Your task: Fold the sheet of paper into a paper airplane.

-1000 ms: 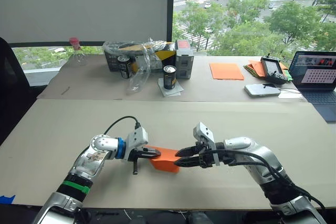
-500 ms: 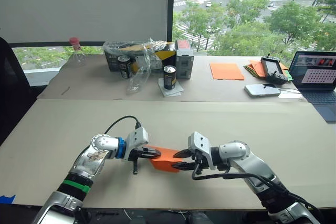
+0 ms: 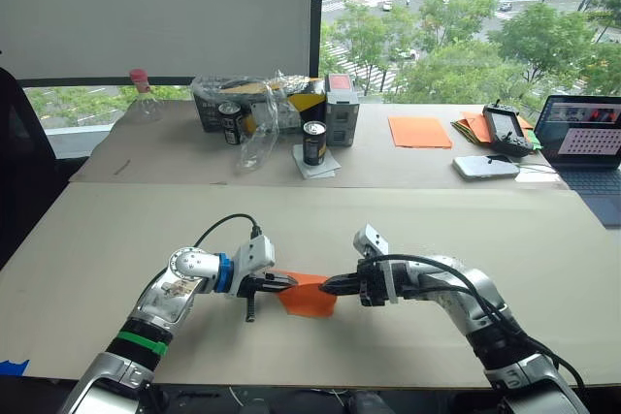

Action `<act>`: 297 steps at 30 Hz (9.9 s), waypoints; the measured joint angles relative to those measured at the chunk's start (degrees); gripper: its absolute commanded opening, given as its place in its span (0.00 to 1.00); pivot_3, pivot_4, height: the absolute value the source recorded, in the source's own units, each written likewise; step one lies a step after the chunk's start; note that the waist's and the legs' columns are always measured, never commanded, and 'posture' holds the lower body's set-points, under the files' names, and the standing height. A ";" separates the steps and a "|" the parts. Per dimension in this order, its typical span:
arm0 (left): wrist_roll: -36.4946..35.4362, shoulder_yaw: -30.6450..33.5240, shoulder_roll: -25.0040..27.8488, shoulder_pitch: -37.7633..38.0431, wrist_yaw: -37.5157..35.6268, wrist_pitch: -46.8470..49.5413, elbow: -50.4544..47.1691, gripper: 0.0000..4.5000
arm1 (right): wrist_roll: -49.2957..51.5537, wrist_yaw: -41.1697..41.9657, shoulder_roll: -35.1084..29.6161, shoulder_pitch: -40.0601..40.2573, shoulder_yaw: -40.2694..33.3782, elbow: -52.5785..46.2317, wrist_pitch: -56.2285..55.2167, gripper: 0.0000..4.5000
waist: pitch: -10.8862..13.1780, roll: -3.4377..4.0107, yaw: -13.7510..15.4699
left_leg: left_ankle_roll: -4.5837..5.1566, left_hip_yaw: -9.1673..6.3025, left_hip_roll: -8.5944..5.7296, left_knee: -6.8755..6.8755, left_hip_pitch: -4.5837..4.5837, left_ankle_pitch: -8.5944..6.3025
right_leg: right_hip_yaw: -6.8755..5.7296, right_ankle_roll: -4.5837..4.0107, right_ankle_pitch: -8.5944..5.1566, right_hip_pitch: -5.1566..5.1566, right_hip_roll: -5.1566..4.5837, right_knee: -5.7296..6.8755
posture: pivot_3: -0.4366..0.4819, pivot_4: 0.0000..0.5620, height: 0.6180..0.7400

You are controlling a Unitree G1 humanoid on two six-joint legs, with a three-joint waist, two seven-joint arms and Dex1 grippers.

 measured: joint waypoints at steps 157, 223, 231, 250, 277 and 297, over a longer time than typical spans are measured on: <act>-1.62 4.63 -0.67 6.78 3.66 0.50 -4.90 0.00 | -19.84 -3.81 -5.49 9.66 4.53 -5.56 -32.00 0.01 | -0.16 0.25 1.09 | 0.20 0.03 -0.04 -0.09 0.06 -0.14 | 0.01 0.47 -0.31 0.18 -0.06 -0.30 | 0.48 0.27 0.92; -10.45 14.47 -1.78 5.87 8.16 13.54 -3.59 0.00 | -20.43 -8.66 0.74 6.57 6.54 -5.07 -25.01 0.01 | -0.13 0.07 -1.55 | 0.23 0.00 0.10 -0.83 0.78 -0.16 | 0.04 0.46 -0.60 0.50 0.06 -0.32 | 0.48 0.27 0.92; -21.02 22.08 12.47 13.18 2.60 26.18 -19.71 0.00 | -8.43 -0.19 -6.69 2.50 0.78 -17.85 -9.27 0.01 | 0.17 0.03 -0.95 | 0.20 -0.10 0.00 -0.63 -0.86 -0.14 | 0.00 -0.02 -0.28 -1.11 -0.08 -0.12 | 0.48 0.27 0.92; -21.88 24.44 18.18 21.80 3.26 26.85 -29.64 0.00 | -2.37 0.46 -5.35 0.09 -0.82 -6.99 -3.15 0.55 | 0.44 -0.07 -0.16 | 0.19 0.02 0.02 -0.59 -0.80 -0.12 | 0.02 -0.14 -0.20 -1.10 -0.05 -0.08 | 0.48 0.27 0.92; -22.86 24.06 17.35 19.38 5.61 26.95 -27.98 0.00 | -7.25 2.24 -4.06 -14.69 -4.00 0.98 -21.17 0.01 | 0.46 -0.05 -0.19 | 0.19 0.04 0.01 -0.52 -0.76 -0.12 | 0.01 -0.15 -0.19 -1.08 -0.04 0.01 | 0.48 0.27 0.92; -21.28 19.04 14.67 15.58 6.49 26.45 -26.14 0.00 | -36.98 -11.82 -8.07 4.10 4.85 4.69 -71.94 0.01 | 0.45 -0.06 -0.23 | 0.19 0.04 0.00 -0.13 -0.76 -0.12 | 0.04 -0.19 -0.14 -1.00 -0.03 0.26 | 0.48 0.27 0.92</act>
